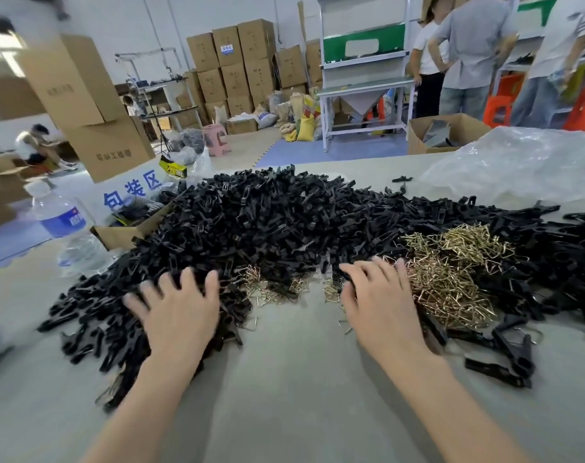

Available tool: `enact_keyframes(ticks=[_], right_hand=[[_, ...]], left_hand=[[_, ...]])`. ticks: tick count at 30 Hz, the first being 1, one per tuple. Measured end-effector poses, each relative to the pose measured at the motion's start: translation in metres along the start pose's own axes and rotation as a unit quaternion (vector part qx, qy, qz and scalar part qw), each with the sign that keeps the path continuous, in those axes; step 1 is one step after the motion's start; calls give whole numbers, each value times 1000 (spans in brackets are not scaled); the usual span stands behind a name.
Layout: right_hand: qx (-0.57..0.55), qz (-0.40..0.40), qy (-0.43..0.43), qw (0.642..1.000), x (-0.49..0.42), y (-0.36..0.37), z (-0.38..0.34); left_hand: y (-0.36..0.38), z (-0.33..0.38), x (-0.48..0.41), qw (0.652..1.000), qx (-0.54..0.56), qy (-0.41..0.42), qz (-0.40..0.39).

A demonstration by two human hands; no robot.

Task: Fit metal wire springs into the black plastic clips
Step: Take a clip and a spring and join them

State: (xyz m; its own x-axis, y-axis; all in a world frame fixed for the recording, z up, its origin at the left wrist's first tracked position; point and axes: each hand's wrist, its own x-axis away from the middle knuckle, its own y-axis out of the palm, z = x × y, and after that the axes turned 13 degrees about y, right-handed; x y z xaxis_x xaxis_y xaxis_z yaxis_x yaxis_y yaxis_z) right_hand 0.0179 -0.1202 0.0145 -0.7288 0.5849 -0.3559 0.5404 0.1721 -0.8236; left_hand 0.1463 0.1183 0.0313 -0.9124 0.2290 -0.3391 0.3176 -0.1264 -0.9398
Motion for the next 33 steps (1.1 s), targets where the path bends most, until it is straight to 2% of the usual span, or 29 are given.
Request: enact_keyframes(ticks=[1,3,8,14,17,21,23,26,28,31,33], right_hand=[[-2,-16,-11,1000,4,3,-2],[12,-47,-27,998,10,9,-3],[41,-101,-15,994,16,18,1],[46,-94,-19,994,15,21,2],[38,-93,-21,995,15,20,3],[0,-73,-33,997,17,16,1],[-35,-29,-42,998,20,11,0],[-71,47,-55,995,24,7,2],[-78,48,-56,994,25,4,3],[-73,41,-51,995,25,4,5],[-76,43,-52,995,26,4,6]], left_hand=[[2,-6,9,998,-3,-50,-32],[9,-10,19,994,17,-83,-62],[18,19,13,998,28,19,-51],[27,60,-10,990,64,122,-22],[30,66,-19,983,46,172,-45],[30,64,-20,971,28,234,-48],[28,63,-19,962,28,271,-31],[25,65,-14,932,65,355,29],[25,66,-12,911,62,402,71],[23,60,-17,904,26,416,98],[23,48,-28,920,10,381,87]])
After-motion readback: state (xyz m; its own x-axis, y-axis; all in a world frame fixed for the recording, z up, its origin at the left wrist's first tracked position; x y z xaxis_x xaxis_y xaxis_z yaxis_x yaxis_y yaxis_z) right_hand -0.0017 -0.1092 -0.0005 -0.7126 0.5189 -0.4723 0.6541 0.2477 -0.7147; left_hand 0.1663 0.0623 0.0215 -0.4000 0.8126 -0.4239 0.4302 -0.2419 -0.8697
